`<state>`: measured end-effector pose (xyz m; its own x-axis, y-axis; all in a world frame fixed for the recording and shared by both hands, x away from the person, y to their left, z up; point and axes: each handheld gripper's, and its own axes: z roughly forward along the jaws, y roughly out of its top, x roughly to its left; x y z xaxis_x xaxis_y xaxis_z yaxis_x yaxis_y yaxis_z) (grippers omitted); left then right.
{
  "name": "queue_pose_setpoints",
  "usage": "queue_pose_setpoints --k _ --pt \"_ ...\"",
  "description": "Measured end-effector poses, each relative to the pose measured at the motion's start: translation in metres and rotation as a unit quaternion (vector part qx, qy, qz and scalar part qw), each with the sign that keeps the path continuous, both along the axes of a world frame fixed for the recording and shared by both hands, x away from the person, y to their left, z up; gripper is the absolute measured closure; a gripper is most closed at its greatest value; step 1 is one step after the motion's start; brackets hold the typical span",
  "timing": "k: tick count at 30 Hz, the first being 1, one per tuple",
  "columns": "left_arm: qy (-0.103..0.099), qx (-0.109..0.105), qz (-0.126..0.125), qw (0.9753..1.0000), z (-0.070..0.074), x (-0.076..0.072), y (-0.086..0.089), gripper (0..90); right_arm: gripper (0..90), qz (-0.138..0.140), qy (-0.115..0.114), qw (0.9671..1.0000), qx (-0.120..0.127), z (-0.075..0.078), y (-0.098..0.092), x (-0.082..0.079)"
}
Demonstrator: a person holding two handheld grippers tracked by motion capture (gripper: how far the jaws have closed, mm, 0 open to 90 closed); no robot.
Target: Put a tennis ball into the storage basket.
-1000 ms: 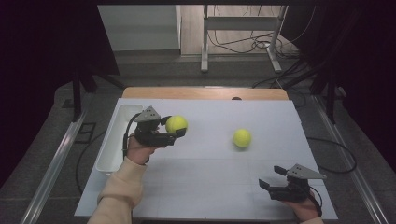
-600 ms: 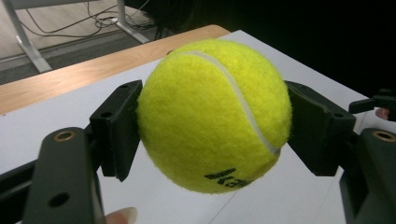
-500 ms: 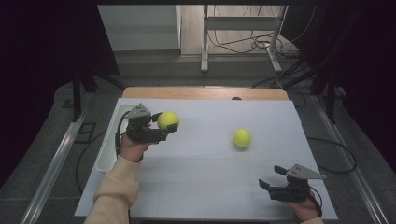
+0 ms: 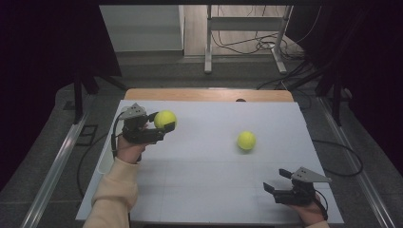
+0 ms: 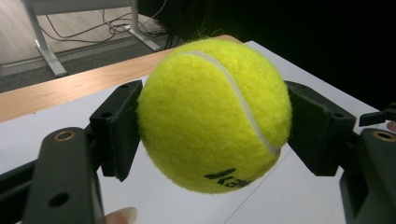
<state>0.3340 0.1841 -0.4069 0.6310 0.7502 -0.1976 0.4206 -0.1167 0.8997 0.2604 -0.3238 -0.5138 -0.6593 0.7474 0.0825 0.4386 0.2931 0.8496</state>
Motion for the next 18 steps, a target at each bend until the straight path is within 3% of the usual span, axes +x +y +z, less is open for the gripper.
queue_pose_setpoints --k 18 --pt "-0.008 -0.009 0.023 0.9997 0.005 -0.002 0.020 26.5 13.2 -0.001 0.001 1.0000 -0.001 0.000 0.000 0.000"
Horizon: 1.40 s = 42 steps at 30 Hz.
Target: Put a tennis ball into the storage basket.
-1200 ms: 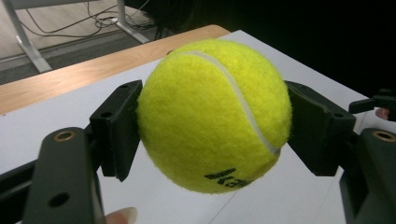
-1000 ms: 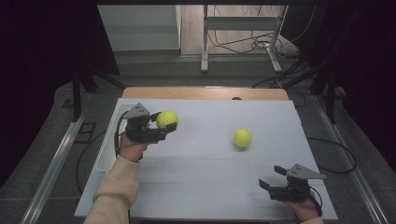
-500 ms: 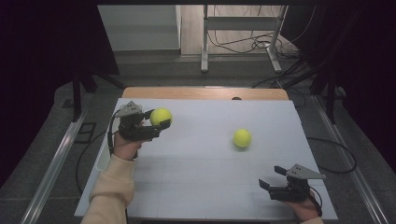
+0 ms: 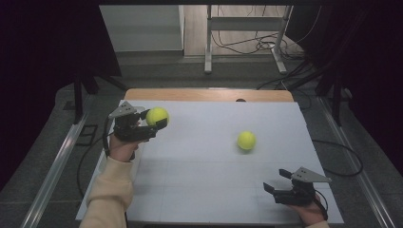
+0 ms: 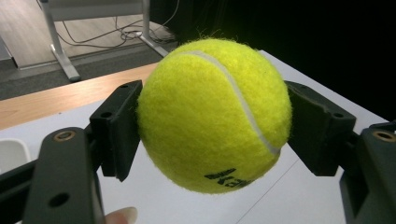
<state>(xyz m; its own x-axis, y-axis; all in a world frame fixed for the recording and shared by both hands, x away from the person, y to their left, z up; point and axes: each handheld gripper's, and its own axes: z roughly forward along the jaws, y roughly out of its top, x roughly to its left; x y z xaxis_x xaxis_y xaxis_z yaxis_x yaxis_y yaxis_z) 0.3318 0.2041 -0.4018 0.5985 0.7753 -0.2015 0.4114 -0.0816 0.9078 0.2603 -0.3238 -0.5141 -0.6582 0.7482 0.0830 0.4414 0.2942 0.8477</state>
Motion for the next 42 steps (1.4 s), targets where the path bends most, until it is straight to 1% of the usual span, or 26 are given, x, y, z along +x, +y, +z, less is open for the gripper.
queue_pose_setpoints --k 8,10,13,20,27,29,31,32,33,40,42 --pt "-0.003 0.001 0.017 0.9999 0.002 -0.001 0.009 26.5 13.2 0.000 -0.001 1.0000 -0.001 0.000 0.000 0.000" --pt "-0.002 0.003 0.025 0.9997 0.003 -0.001 0.013 26.5 13.3 0.000 -0.001 1.0000 -0.001 0.000 0.000 0.000" --pt "0.001 -0.001 0.032 0.9995 0.002 -0.001 0.019 26.6 13.2 0.000 -0.001 1.0000 -0.001 0.000 0.000 0.000" --pt "0.005 -0.003 0.044 0.9990 0.000 0.001 0.027 26.6 13.2 0.000 0.000 1.0000 -0.001 0.000 0.000 0.000" --pt "0.008 -0.004 0.053 0.9985 -0.001 0.002 0.032 26.6 13.2 0.000 -0.001 1.0000 0.002 0.000 -0.001 0.000" --pt "0.012 -0.004 0.057 0.9983 -0.001 0.004 0.033 26.6 13.2 -0.001 0.000 1.0000 0.000 0.000 -0.001 0.000" --pt "0.014 0.000 0.059 0.9981 -0.002 0.005 0.033 26.6 13.2 -0.001 -0.001 1.0000 0.001 0.000 -0.001 0.000" --pt "0.018 0.011 0.068 0.9975 -0.004 0.006 0.034 26.6 13.2 -0.001 -0.001 1.0000 0.002 0.000 -0.001 -0.001" --pt "0.018 0.011 0.068 0.9975 -0.004 0.006 0.034 26.5 13.2 -0.001 -0.001 1.0000 0.002 0.000 -0.001 -0.001" --pt "0.025 0.025 0.093 0.9950 -0.005 0.012 0.046 26.6 13.2 0.001 -0.002 1.0000 0.004 0.000 -0.002 0.000" --pt "0.028 0.025 0.095 0.9948 -0.004 0.013 0.048 26.6 13.2 0.001 -0.002 1.0000 0.005 0.001 -0.002 -0.001"
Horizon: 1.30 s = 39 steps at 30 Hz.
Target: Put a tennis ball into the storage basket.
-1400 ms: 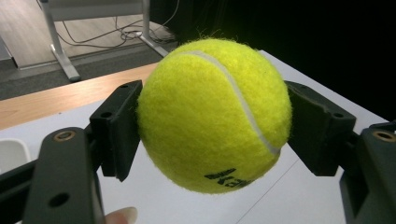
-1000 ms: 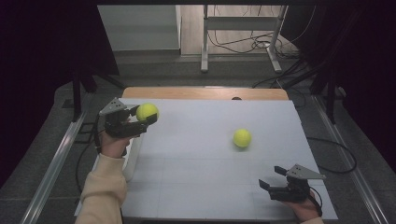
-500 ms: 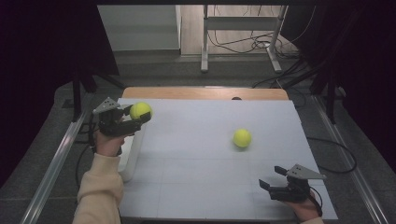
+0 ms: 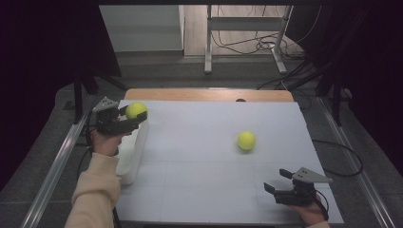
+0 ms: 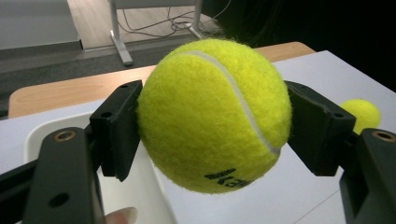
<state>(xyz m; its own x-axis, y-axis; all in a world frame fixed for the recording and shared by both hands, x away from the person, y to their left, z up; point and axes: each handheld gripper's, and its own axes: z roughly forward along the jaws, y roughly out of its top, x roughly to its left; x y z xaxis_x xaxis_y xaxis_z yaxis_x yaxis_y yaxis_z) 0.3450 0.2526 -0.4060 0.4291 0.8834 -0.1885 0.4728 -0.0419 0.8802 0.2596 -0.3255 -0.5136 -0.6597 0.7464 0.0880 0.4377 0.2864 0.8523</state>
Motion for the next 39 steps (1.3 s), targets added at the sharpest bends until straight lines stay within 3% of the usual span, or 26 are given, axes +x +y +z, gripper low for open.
queue_pose_setpoints --k 5,17,28,39 --pt "0.002 0.003 0.006 1.0000 0.002 0.003 0.005 26.5 13.2 0.001 -0.001 1.0000 0.000 0.000 0.000 0.000" --pt "0.034 0.011 0.025 0.9990 -0.004 0.019 0.015 26.6 13.2 0.000 0.000 1.0000 0.001 0.000 0.000 0.000" --pt "0.065 0.039 0.030 0.9967 -0.010 0.033 0.015 26.5 13.2 0.002 -0.001 1.0000 0.000 0.000 0.002 0.000" --pt "0.078 0.066 0.031 0.9943 -0.012 0.042 0.012 26.6 13.2 0.000 -0.001 1.0000 0.000 0.000 0.001 -0.001"
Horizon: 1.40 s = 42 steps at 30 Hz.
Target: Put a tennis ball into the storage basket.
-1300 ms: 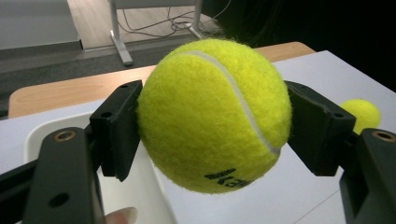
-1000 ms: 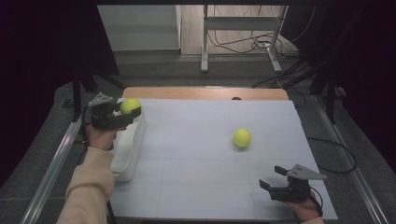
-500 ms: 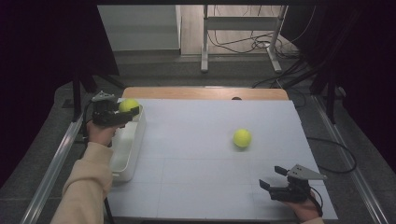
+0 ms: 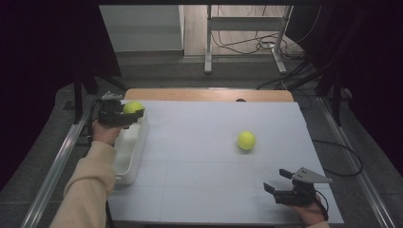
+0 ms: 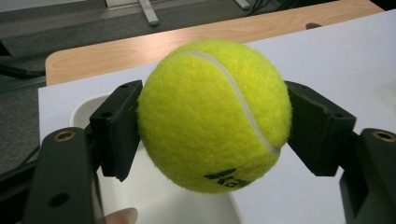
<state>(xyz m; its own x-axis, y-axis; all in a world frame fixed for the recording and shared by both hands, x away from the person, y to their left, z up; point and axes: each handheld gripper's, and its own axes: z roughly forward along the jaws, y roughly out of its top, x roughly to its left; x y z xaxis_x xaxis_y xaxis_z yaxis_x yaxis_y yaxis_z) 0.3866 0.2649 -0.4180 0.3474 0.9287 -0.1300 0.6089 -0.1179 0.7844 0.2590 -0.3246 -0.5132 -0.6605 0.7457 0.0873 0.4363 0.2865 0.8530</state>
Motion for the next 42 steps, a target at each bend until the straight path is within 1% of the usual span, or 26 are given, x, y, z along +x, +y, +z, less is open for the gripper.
queue_pose_setpoints --k 5,6,8,10,11,12,16,21,23,26,27,29,32,35,42 --pt "0.012 0.004 0.007 0.9999 -0.003 0.005 0.003 26.5 13.2 0.000 0.000 1.0000 0.000 0.000 0.000 0.000" --pt "0.012 0.004 0.007 0.9999 -0.003 0.005 0.003 26.5 13.2 0.000 0.000 1.0000 0.000 0.000 0.000 0.000" --pt "0.022 0.003 0.010 0.9997 -0.006 0.008 0.006 26.5 13.3 0.000 0.000 1.0000 0.000 0.000 0.000 0.000" --pt "0.026 0.001 0.014 0.9996 -0.008 0.010 0.007 26.5 13.2 0.000 0.000 1.0000 0.000 0.000 0.000 0.000" --pt "0.034 0.001 0.016 0.9993 -0.010 0.012 0.009 26.5 13.2 0.000 0.000 1.0000 0.001 0.000 0.000 0.000" --pt "0.037 0.000 0.018 0.9991 -0.012 0.013 0.010 26.5 13.3 0.000 0.000 1.0000 0.001 0.000 0.000 0.000" --pt "0.045 0.005 0.021 0.9988 -0.015 0.015 0.012 26.5 13.2 0.000 0.000 1.0000 0.000 0.000 0.000 0.000" --pt "0.056 0.018 0.026 0.9979 -0.019 0.019 0.012 26.5 13.2 0.000 0.000 1.0000 0.001 0.000 0.000 0.000" --pt "0.061 0.018 0.026 0.9976 -0.020 0.020 0.013 26.5 13.2 0.000 0.000 1.0000 0.000 0.000 0.000 0.000" --pt "0.071 0.020 0.028 0.9969 -0.024 0.023 0.012 26.5 13.2 0.000 0.000 1.0000 0.000 0.000 0.000 0.000" --pt "0.071 0.020 0.028 0.9969 -0.024 0.023 0.012 26.5 13.2 0.000 0.000 1.0000 0.000 0.000 0.000 0.000" --pt "0.080 0.026 0.026 0.9961 -0.026 0.024 0.012 26.5 13.3 0.000 0.000 1.0000 0.000 0.000 0.000 0.000" --pt "0.085 0.037 0.023 0.9954 -0.026 0.024 0.010 26.5 13.2 0.000 0.000 1.0000 0.001 0.000 0.000 0.000" --pt "0.087 0.034 0.023 0.9953 -0.027 0.025 0.009 26.4 13.2 0.000 0.000 1.0000 0.000 0.000 0.000 0.000" --pt "0.092 0.039 0.019 0.9949 -0.028 0.026 0.007 26.4 13.2 0.000 0.000 1.0000 0.000 0.000 0.000 0.000"
